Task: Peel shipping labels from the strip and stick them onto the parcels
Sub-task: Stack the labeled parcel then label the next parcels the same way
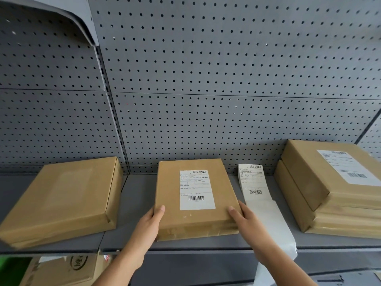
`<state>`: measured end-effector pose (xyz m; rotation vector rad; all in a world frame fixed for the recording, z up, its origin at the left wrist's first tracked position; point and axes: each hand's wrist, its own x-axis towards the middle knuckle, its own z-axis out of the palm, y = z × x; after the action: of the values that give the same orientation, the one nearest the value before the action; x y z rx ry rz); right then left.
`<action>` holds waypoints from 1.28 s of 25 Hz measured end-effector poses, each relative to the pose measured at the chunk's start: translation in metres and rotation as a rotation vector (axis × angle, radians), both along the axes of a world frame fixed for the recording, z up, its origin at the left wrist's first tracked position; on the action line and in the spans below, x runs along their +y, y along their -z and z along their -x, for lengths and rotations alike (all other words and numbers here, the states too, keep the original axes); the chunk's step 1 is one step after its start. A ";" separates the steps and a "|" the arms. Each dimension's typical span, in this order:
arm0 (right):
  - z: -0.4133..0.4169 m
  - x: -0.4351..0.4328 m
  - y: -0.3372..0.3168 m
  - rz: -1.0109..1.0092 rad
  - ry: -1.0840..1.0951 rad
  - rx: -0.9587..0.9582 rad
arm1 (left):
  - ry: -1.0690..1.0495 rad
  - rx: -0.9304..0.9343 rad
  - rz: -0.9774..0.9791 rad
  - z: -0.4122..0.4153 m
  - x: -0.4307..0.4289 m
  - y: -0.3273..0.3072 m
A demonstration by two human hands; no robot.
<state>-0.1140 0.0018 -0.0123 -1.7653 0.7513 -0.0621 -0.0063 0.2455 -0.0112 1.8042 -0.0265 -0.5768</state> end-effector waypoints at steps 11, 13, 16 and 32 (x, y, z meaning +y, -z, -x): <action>0.022 -0.005 -0.049 0.029 0.250 -0.281 | -0.079 -0.178 0.159 0.007 -0.024 -0.047; 0.033 -0.022 -0.074 0.077 0.307 -0.350 | -0.014 -0.214 0.202 0.010 -0.044 -0.068; 0.055 -0.056 -0.108 0.145 0.401 -0.429 | 0.091 -0.234 0.266 0.018 -0.085 -0.098; 0.172 -0.289 -0.174 0.294 0.777 -0.448 | 0.542 -0.368 0.293 0.098 -0.330 -0.149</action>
<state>-0.2862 -0.2875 0.1619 -1.5395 1.0816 -1.0967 -0.1047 -0.0850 0.1381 1.5872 -0.8289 -0.5713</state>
